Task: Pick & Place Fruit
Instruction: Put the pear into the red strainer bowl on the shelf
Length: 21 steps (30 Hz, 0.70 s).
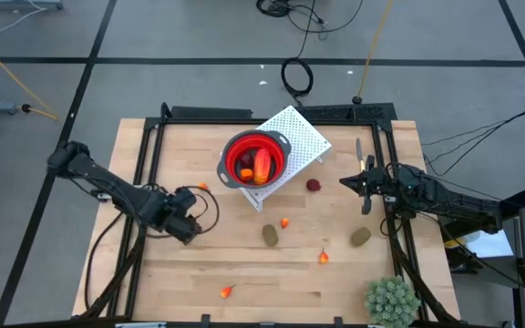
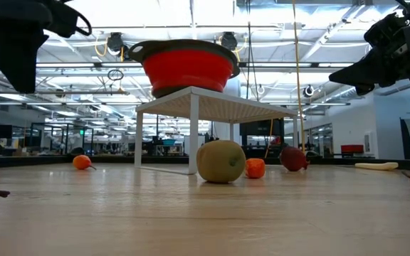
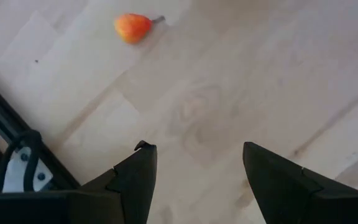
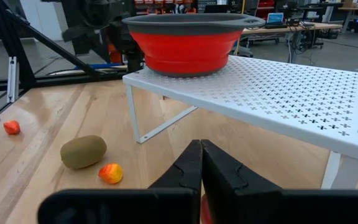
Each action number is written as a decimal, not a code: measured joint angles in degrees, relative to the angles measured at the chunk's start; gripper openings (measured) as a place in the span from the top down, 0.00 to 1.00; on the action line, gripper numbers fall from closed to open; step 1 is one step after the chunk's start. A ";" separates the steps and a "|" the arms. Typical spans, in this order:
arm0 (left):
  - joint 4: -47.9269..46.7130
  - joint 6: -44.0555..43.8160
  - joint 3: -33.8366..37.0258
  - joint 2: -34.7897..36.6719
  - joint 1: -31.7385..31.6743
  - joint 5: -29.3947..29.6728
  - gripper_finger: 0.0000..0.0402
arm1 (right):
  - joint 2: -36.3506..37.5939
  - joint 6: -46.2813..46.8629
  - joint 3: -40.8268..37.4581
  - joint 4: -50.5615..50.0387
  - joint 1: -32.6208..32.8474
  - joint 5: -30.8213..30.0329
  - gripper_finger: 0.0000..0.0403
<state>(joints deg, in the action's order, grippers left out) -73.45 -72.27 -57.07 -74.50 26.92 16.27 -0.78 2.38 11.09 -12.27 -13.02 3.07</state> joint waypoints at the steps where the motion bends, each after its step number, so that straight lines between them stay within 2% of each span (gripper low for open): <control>1: 0.51 0.01 1.23 1.52 -0.21 0.49 0.41 | 0.00 0.01 0.00 -0.01 -0.02 0.00 1.00; 10: 7.20 5.70 12.81 14.91 -4.27 0.94 0.41 | 0.00 -0.01 0.00 0.02 -0.02 -0.02 1.00; 21: 17.43 19.16 22.26 24.02 -14.53 0.43 0.41 | -0.01 -0.01 0.00 0.11 -0.01 -0.02 1.00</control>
<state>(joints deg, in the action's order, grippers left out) -56.02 -53.11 -34.80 -50.48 12.39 16.70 -0.79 2.37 11.09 -12.16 -13.02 3.05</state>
